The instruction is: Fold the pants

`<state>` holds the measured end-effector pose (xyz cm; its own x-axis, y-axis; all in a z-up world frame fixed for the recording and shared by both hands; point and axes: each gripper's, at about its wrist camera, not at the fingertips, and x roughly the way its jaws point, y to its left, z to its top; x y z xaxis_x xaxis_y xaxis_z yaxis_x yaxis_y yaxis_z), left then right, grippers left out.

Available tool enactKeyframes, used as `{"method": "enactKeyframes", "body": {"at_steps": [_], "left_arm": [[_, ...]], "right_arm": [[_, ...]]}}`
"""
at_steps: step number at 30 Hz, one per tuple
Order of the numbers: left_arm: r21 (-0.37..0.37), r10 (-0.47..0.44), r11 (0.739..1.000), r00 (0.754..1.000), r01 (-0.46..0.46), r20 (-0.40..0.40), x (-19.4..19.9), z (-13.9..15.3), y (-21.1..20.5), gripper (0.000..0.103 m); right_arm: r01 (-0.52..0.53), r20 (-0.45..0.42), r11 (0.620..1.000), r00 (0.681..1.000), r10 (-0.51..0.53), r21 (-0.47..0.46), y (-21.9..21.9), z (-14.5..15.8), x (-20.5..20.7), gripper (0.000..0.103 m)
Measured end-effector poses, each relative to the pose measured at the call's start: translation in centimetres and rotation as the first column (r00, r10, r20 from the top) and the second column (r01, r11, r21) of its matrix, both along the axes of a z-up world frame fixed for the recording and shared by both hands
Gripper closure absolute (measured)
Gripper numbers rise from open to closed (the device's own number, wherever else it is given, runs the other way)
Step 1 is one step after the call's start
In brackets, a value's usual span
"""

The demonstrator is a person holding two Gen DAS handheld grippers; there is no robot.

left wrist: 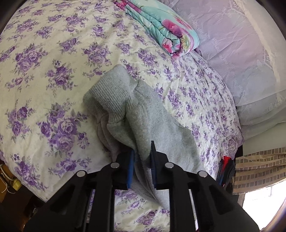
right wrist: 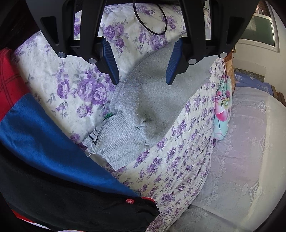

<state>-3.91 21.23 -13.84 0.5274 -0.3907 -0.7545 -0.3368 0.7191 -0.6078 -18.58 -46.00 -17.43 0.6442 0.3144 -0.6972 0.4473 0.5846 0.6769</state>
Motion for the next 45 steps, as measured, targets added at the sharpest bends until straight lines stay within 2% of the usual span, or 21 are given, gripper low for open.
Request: {"method": "enactKeyframes", "body": {"at_steps": [6, 7, 9, 10, 14, 18, 22, 27, 32, 36, 39, 41, 43, 45], "left_arm": [[0.005, -0.03, 1.0, 0.999, 0.03, 0.042, 1.0, 1.9, -0.5, 0.089], [0.005, -0.031, 1.0, 0.999, 0.031, 0.043, 1.2, 2.0, -0.4, 0.089], [-0.002, -0.026, 1.0, 0.999, 0.026, 0.043, 1.4, 2.0, -0.3, 0.089], [-0.005, -0.023, 1.0, 0.999, 0.023, 0.043, 1.4, 2.1, -0.2, 0.089], [0.001, -0.025, 1.0, 0.998, 0.024, 0.058, 1.8, 2.7, -0.4, 0.089], [0.008, -0.028, 1.0, 0.995, 0.027, 0.1, 2.5, 4.1, -0.7, 0.089], [0.001, -0.017, 1.0, 0.992, 0.017, 0.127, 3.3, 5.2, -0.8, 0.089], [-0.015, -0.014, 1.0, 0.985, 0.017, 0.173, 5.8, 7.3, -0.9, 0.09], [0.001, -0.015, 1.0, 0.974, 0.015, 0.228, 9.7, 9.1, -1.5, 0.09], [0.026, -0.017, 1.0, 0.974, 0.011, 0.228, 13.7, 8.8, -2.2, 0.09], [0.038, 0.002, 0.999, 0.977, -0.01, 0.214, 17.1, 7.7, -2.3, 0.09], [0.053, 0.024, 0.998, 0.979, -0.036, 0.202, 19.4, 6.5, -2.2, 0.09], [0.072, 0.033, 0.996, 0.983, -0.047, 0.183, 21.6, 4.8, -2.1, 0.089], [0.063, 0.045, 0.997, 0.993, -0.053, 0.114, 23.6, 2.3, -1.8, 0.089]], "right_arm": [[0.011, -0.021, 0.999, 1.0, -0.01, 0.043, 0.4, -2.1, 1.0, 0.051], [0.012, -0.021, 0.998, 1.0, -0.011, 0.058, 0.4, -2.5, 1.2, 0.054], [-0.002, -0.017, 0.997, 1.0, 0.003, 0.071, 0.7, -2.8, 1.6, 0.064], [-0.01, 0.001, 0.998, 1.0, 0.01, 0.067, 0.8, -2.6, 1.8, 0.073], [-0.046, 0.074, 0.999, 0.996, 0.045, 0.009, 0.8, 0.0, 2.5, 0.095], [-0.07, 0.11, 0.997, 0.991, 0.071, -0.014, 0.3, 2.1, 3.9, 0.096], [-0.058, 0.155, 0.998, 0.986, 0.057, 0.007, -0.3, 3.6, 5.2, 0.097], [-0.066, 0.217, 0.998, 0.974, 0.062, 0.009, -1.6, 6.1, 8.2, 0.097], [-0.089, 0.259, 0.996, 0.962, 0.089, -0.011, -2.6, 8.0, 13.3, 0.097], [-0.131, 0.271, 0.989, 0.952, 0.144, -0.066, -2.7, 8.9, 19.6, 0.097], [-0.163, 0.25, 0.98, 0.95, 0.186, -0.11, -2.4, 8.4, 25.6, 0.097], [-0.208, 0.2, 0.956, 0.948, 0.249, -0.208, -1.4, 7.5, 29.8, 0.097], [-0.259, 0.101, 0.927, 0.95, 0.295, -0.272, -0.4, 5.2, 33.7, 0.095], [-0.295, -0.02, 0.903, 0.952, 0.304, -0.312, 0.4, 2.8, 35.9, 0.082]]}}
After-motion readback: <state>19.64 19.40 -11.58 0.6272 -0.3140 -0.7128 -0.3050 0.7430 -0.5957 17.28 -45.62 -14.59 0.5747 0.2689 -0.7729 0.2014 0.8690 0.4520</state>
